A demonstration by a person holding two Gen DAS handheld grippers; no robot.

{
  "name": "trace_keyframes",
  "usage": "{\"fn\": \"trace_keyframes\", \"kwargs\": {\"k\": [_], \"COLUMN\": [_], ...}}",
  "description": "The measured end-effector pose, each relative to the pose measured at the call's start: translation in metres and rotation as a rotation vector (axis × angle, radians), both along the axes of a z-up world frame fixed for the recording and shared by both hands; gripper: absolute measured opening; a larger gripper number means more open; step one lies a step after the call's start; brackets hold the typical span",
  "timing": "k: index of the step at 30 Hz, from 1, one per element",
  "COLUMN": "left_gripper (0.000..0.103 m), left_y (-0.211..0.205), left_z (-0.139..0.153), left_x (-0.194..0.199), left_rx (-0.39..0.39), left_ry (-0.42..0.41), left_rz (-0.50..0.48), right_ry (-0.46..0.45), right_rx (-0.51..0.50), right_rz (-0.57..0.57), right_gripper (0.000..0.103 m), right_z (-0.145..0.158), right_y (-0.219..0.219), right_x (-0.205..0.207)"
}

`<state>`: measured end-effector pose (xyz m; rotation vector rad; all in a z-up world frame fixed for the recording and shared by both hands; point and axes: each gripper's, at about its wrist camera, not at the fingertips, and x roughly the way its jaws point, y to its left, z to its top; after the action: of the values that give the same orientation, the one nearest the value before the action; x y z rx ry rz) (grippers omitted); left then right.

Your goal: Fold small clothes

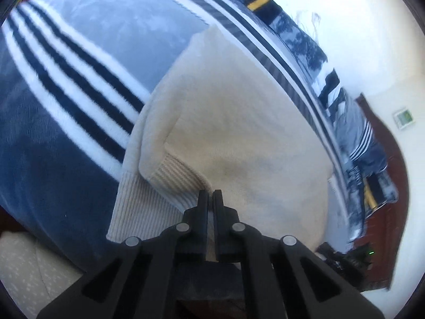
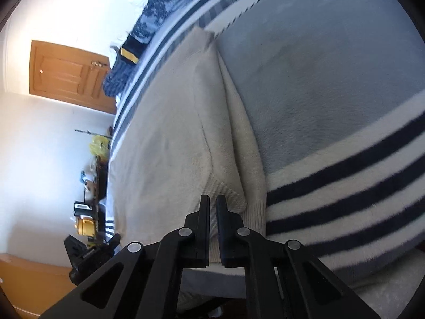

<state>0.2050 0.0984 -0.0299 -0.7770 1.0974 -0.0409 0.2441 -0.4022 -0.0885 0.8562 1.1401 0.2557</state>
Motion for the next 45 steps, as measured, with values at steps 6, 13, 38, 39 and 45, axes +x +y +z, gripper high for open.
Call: {"fn": "trace_keyframes", "kwargs": {"k": [6,13,38,39,45], "left_gripper": [0.024,0.003,0.07,0.072,0.05], "left_y": [-0.011,-0.015,0.019,0.018,0.013], "left_z": [-0.005,-0.009,0.004,0.002,-0.016], "left_x": [0.004,0.014,-0.015,-0.013,0.008], "left_rx": [0.03,0.107,0.17,0.173,0.151], "left_ry": [0.032,0.036,-0.005,-0.005,-0.009], "left_rz": [-0.042,-0.023,0.11,0.099,0.054], "right_ry": [0.056,0.044,-0.265,-0.295,-0.364], "right_rx": [0.009,-0.039,-0.176,-0.19,-0.227], "right_rz": [0.025,0.02,0.216,0.257,0.402], "right_gripper": [0.044,0.009,0.07,0.07,0.089], "right_z": [-0.014,-0.017,0.108,0.12,0.16], "right_y": [0.007,0.015,0.101,0.121,0.208], "right_x": [0.008,0.013,-0.031,-0.028,0.007]}}
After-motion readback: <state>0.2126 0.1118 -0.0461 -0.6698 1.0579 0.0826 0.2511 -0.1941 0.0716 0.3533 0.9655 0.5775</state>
